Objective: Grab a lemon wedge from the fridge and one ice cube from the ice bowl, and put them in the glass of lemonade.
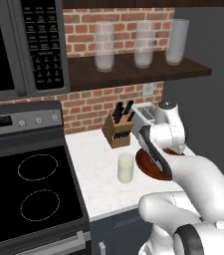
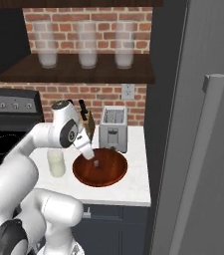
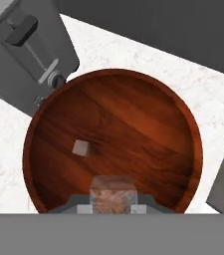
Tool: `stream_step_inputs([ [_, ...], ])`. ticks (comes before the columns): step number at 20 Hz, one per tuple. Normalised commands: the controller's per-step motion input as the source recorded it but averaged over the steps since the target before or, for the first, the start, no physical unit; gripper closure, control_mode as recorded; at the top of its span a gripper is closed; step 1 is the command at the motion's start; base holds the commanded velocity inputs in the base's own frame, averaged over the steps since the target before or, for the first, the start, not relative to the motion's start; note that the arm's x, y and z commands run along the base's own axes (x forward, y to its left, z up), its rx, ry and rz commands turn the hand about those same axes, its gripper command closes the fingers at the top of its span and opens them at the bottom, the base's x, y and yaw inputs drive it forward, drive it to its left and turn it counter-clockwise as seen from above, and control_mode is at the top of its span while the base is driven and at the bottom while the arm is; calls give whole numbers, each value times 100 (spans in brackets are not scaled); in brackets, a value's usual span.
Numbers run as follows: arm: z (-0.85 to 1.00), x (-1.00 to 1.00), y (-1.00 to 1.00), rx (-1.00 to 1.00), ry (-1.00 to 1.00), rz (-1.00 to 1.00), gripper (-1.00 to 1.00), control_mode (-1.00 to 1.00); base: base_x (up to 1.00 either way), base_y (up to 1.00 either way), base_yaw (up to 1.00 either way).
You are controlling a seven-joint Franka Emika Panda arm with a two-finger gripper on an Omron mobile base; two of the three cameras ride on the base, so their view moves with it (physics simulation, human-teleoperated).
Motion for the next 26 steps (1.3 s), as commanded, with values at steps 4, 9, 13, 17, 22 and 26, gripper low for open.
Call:
stream_step_inputs([
  [4,43,-58,59,-25,0,39,100,-100,0,0,0],
  [9,33,-49,66,-29,1,46,100,-100,0,0,0],
  [13,31,-32,67,-32,9,45,100,-100,0,0,0],
  [17,47,-5,47,-29,14,37,100,-100,0,0,0],
  [22,32,9,24,-22,30,24,100,-100,0,0,0],
  [26,-2,36,4,-11,26,11,100,-100,0,0,0],
])
